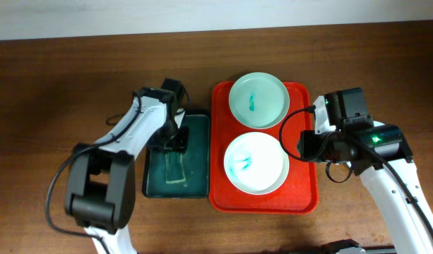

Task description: Clean dirty plates on tray and stack at the side

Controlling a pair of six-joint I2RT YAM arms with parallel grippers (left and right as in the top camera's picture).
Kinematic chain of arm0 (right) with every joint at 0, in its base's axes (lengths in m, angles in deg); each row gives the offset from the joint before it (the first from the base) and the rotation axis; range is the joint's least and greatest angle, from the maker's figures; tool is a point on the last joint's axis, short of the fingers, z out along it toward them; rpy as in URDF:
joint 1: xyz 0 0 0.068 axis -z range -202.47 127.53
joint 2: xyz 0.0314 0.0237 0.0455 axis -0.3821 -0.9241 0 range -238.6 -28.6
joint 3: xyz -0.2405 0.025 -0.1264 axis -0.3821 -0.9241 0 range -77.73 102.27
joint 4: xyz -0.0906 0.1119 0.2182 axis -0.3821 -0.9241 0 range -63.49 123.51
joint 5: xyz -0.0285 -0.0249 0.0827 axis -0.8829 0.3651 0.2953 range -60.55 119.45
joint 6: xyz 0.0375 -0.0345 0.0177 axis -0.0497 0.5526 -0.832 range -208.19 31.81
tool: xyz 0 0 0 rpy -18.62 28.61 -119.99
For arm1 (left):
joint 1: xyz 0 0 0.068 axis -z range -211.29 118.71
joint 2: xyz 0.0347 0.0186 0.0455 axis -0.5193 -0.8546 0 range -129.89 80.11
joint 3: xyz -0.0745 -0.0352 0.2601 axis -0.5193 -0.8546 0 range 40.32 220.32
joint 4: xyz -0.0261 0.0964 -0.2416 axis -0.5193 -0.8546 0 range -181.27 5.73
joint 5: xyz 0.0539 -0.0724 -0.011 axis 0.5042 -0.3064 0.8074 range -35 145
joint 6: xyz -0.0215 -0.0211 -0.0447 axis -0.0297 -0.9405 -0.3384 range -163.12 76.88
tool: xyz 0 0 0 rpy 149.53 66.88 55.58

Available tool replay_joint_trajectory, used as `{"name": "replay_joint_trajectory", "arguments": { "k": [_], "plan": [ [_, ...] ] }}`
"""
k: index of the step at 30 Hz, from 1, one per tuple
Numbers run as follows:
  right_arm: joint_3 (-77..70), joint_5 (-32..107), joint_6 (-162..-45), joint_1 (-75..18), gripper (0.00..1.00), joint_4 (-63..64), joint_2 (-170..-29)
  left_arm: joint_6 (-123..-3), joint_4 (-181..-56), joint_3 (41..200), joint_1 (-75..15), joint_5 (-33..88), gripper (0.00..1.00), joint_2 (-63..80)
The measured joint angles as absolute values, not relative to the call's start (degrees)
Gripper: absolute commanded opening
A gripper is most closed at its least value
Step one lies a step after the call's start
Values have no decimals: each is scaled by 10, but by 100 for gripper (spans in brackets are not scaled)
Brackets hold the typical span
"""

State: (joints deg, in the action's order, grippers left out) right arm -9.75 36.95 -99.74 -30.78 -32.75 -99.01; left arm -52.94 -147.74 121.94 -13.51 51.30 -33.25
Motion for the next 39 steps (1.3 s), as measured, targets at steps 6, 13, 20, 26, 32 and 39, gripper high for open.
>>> {"name": "replay_joint_trajectory", "arguments": {
  "k": [6, 13, 20, 26, 32, 39],
  "plan": [
    [-97, 370, -997, -308, 38, -331, -990, -534, -1536, 1238, -135, 509, 50, -265],
    [-97, 369, -998, -308, 38, -332, -991, -574, -1407, 1070, -135, 499, 0, -265],
    [-97, 352, -1015, -308, 38, -326, -1026, -572, -1442, 1100, -135, 496, 0, -265],
    [-97, 370, -1023, -289, 41, -303, -1149, -561, -1549, 1283, -135, 499, 0, -242],
    [-97, 459, -931, -252, 38, -234, -1309, -560, -1556, 1303, -135, 499, 0, -217],
    [-102, 435, -929, -256, 15, -201, -1371, -560, -1551, 1303, -135, 499, 0, -217]
  ]
}}
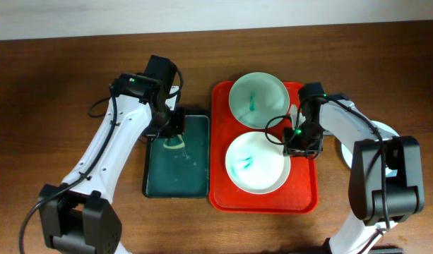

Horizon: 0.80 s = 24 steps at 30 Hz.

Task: Clean dirty plates on tray and stack at the side
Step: 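Grasp the sponge again with the left gripper, then scrub the next plate with the sponge while right gripper holds it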

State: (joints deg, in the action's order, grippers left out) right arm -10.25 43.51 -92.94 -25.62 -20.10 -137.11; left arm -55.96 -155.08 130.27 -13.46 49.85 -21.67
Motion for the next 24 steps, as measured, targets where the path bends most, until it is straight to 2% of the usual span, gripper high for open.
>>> {"name": "replay_joint_trajectory", "arguments": {
  "k": [4, 9, 15, 19, 24],
  "plan": [
    [-121, 442, -950, -264, 5, -169, -1370, -560, -1526, 1303, -126, 499, 0, -217],
    [-144, 469, -980, -266, 4, -154, -1356, -562, -1483, 1303, -76, 488, 0, -217],
    [-148, 469, -985, -266, 5, -157, -1352, -595, -1285, 1230, 9, 401, 0, -225],
    [-149, 469, -985, -266, 5, -157, -1351, -603, -1195, 1221, 75, 383, 0, -298],
    [-150, 469, -985, -266, 5, -164, -1350, -634, -1169, 1220, 101, 374, 0, -379]
  ]
}}
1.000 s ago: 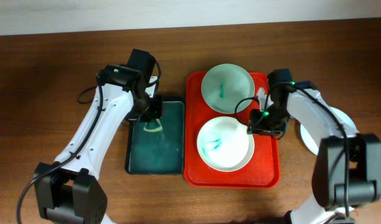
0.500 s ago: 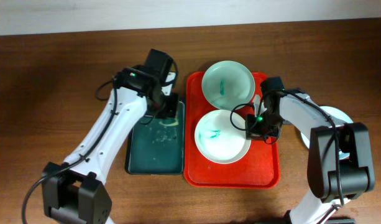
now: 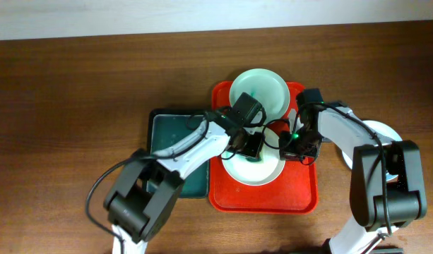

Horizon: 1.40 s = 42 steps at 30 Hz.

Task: Clean dirty plates on tray and stack at the side
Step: 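Scrub the next plate with the sponge while right gripper holds it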

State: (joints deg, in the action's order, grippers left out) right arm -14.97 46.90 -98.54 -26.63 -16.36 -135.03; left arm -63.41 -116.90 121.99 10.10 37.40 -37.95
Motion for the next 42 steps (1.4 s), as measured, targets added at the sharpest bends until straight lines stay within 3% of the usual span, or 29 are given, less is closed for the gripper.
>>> {"name": "replay_joint_trajectory", "arguments": {
  "k": [4, 10, 13, 19, 25, 33, 38, 42],
  "plan": [
    [-150, 469, -986, -266, 5, -168, -1350, -642, -1185, 1227, 97, 380, 0, -403],
    [-150, 471, -982, -270, 5, -170, -1350, -657, -1325, 1266, 88, 516, 0, -404],
    [-150, 471, -981, -270, 5, -171, -1350, -657, -1336, 1268, 81, 529, 0, -404],
    [-150, 459, -981, -268, 5, -176, -1349, -663, -1173, 1263, 85, 369, 0, -429],
    [-150, 456, -980, -267, 4, -181, -1349, -665, -1172, 1264, 125, 301, 0, -441],
    [-152, 471, -970, -271, 5, -176, -1349, -668, -1376, 1323, 76, 486, 0, -441],
    [-152, 480, -970, -274, 4, -170, -1349, -668, -1392, 1330, 85, 593, 0, -441],
    [-152, 470, -971, -272, 5, -175, -1349, -668, -1358, 1327, 90, 566, 0, -441]
  ]
}}
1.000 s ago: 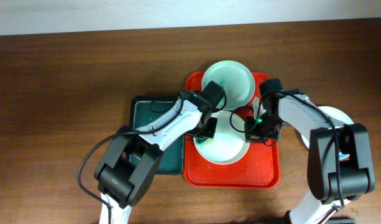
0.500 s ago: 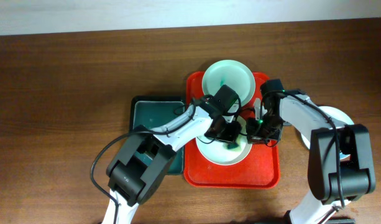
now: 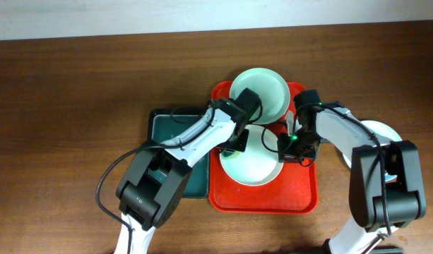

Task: Clean dirty plates on tray and stack at the side
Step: 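Scrub the next plate with the sponge while right gripper holds it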

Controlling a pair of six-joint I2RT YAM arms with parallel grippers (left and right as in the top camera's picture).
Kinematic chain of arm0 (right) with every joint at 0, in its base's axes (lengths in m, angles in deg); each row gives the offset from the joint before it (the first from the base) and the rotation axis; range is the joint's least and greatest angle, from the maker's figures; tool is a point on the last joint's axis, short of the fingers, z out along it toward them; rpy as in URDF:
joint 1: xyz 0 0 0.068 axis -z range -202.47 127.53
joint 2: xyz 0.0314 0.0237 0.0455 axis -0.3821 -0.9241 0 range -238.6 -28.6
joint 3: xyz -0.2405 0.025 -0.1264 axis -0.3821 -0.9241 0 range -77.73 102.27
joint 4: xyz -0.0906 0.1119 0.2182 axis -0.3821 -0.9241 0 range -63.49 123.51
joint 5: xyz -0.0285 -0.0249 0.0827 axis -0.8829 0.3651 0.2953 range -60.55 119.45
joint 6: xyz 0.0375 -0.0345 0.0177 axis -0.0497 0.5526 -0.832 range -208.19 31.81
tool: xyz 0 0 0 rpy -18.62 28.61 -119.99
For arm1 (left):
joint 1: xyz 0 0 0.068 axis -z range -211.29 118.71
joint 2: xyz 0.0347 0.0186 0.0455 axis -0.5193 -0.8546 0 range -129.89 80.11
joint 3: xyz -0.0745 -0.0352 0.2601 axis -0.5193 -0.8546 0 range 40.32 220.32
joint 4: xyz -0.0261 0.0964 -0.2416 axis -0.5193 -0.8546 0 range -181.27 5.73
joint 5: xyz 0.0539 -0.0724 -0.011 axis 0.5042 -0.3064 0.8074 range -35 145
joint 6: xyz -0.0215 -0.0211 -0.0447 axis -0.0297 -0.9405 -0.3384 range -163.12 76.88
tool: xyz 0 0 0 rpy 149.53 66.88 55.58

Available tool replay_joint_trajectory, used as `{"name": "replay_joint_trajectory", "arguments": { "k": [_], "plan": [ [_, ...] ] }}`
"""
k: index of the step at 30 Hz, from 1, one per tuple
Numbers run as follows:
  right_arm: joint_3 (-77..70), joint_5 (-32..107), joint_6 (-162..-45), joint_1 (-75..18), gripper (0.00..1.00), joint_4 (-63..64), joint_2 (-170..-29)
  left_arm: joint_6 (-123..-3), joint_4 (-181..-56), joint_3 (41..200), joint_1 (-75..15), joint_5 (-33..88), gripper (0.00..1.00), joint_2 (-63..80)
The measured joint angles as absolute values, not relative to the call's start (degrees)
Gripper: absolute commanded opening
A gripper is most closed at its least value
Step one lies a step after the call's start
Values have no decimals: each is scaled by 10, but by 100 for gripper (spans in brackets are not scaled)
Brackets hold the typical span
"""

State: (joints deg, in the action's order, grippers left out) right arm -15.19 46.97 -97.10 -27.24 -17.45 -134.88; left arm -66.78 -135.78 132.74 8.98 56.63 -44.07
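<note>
A red tray (image 3: 301,194) holds two pale plates. The far plate (image 3: 262,88) carries a blue smear. The near plate (image 3: 255,169) shows no blue mark on its visible part. My left gripper (image 3: 236,145) is pressed low over the near plate's left half, shut on a pale sponge that is almost wholly hidden beneath it. My right gripper (image 3: 287,145) sits at the near plate's right rim, shut on that rim.
A dark green tray (image 3: 167,130) lies left of the red tray, partly covered by the left arm. A white plate (image 3: 384,130) rests on the table at the right, half hidden behind the right arm. Bare wooden table surrounds them.
My left gripper has shifted from the middle of the near plate toward its left half. The blue marks no longer show on the plate. The right gripper stays at the rim.
At first my left gripper was over a pale sponge in the green tray and the right arm hung off the red tray's right side. Then the right gripper was at the near plate's rim. Later the left gripper was on that plate, and now at its left half.
</note>
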Motion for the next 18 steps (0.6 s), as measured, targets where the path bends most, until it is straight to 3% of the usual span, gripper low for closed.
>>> {"name": "replay_joint_trajectory", "arguments": {
  "k": [5, 9, 14, 18],
  "plan": [
    [-152, 464, -972, -267, 5, -176, -1349, -668, -1246, 1322, 118, 398, 0, -451],
    [-152, 463, -970, -267, 4, -179, -1349, -665, -1272, 1322, 132, 355, 0, -452],
    [-152, 467, -970, -269, 5, -182, -1349, -658, -1385, 1328, 119, 389, 0, -452],
    [-153, 472, -970, -271, 4, -180, -1349, -654, -1427, 1333, 113, 486, 0, -447]
  ]
}}
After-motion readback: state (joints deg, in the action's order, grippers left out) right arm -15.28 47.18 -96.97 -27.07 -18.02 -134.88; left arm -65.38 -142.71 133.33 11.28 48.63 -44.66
